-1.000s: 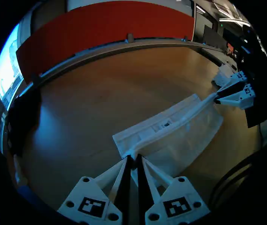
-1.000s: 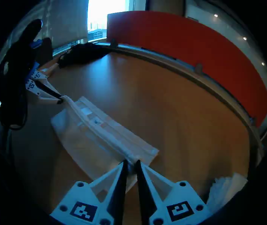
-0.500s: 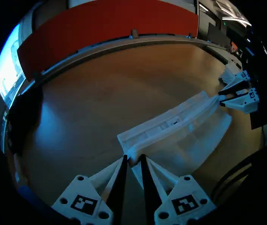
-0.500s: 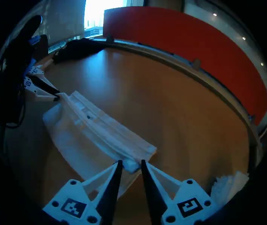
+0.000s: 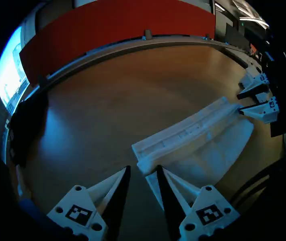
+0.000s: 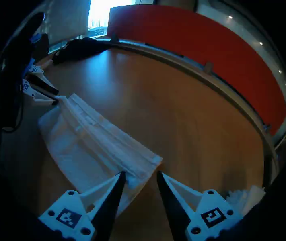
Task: Fold towel
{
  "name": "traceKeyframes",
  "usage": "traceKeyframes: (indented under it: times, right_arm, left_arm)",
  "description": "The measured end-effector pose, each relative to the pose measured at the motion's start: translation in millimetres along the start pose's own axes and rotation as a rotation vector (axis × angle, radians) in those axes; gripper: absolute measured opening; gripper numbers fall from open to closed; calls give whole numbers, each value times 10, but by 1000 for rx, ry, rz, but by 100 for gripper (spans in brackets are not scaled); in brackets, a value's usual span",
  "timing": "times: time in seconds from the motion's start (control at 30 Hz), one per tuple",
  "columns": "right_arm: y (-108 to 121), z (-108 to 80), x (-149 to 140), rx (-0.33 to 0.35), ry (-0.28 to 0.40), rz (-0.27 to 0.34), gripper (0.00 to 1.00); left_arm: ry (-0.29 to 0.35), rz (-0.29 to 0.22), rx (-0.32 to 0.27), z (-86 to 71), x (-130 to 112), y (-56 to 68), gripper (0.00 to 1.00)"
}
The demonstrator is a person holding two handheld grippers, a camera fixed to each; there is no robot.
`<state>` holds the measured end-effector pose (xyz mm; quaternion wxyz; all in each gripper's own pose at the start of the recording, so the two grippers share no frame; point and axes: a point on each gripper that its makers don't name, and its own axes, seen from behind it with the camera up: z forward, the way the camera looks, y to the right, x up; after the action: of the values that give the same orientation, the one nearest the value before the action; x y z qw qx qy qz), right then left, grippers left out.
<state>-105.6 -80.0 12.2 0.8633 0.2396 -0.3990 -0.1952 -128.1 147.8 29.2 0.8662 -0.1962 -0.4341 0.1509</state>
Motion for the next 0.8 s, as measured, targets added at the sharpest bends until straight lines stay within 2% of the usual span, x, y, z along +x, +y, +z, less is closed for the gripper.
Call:
traceKeyframes:
  times: [0.03, 0.1, 0.17, 0.3, 0.37, 0.5, 0.8]
  right_arm:
    - [12, 8, 6, -3, 1, 0, 60]
    - [33, 23, 17, -9, 2, 1, 60]
    - [61, 36, 34, -17, 3, 3, 61]
    - [109, 62, 66, -28, 7, 8, 63]
    - [127, 72, 81, -32, 9, 7, 63]
    - [161, 88, 109, -39, 12, 3, 65]
    - [226, 99, 164, -51, 26, 1, 66]
  left_arm:
    - [0, 1, 3, 4, 1, -12, 49]
    - [-1, 2, 9, 10, 2, -33, 62]
    - [-3, 4, 15, 20, 4, -57, 65]
    - [-6, 6, 27, 40, 15, -102, 77]
    - [-6, 6, 33, 50, 26, -126, 79]
    - [-1, 5, 48, 60, 61, -183, 92]
    - [14, -5, 68, 68, 146, -253, 93]
